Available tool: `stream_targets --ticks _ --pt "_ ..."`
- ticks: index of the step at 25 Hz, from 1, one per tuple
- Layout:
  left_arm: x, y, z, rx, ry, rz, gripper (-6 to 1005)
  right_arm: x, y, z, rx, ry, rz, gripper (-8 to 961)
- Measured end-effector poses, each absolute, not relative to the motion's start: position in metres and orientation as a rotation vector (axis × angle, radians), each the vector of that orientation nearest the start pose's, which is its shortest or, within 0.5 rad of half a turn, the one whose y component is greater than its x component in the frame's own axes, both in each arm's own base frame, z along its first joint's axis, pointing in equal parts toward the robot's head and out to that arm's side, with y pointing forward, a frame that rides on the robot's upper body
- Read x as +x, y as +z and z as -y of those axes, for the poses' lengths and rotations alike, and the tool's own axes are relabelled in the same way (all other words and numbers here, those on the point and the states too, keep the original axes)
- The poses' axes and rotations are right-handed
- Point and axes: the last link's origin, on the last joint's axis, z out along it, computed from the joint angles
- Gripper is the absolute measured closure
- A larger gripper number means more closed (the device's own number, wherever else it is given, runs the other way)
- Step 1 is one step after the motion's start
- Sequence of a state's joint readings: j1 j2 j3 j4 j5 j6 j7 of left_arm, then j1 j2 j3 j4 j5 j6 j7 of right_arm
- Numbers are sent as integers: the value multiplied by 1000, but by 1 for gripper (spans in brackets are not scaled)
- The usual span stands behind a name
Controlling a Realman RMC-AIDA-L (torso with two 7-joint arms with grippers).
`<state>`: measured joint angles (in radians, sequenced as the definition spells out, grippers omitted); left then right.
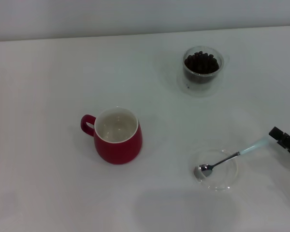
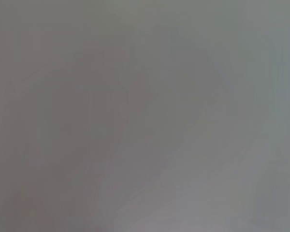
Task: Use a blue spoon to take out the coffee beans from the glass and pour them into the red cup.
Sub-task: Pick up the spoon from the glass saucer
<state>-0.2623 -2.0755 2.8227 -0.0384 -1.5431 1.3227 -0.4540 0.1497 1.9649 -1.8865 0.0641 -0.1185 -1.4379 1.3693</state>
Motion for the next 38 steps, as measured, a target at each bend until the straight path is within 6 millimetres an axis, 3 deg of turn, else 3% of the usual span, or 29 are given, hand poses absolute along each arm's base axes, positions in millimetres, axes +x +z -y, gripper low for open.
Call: stream_targets --ticks 9,20,30,36,38 --pt "-410 39 -250 -1275 -728 763 287 404 -13 -190 -1649 1071 -1630 114" --pt "-410 39 -250 -1272 -726 767 288 403 -14 -189 -1646 1073 -1636 170" --pt "-411 40 -250 -1268 -724 768 287 403 -15 -188 -1652 1071 -1646 397" --pt "-412 40 -251 -1263 -722 771 287 403 -14 -187 -1646 1077 -1656 620" --pt "-412 40 -251 -1263 -722 771 287 403 -14 -187 -1647 1079 -1655 621"
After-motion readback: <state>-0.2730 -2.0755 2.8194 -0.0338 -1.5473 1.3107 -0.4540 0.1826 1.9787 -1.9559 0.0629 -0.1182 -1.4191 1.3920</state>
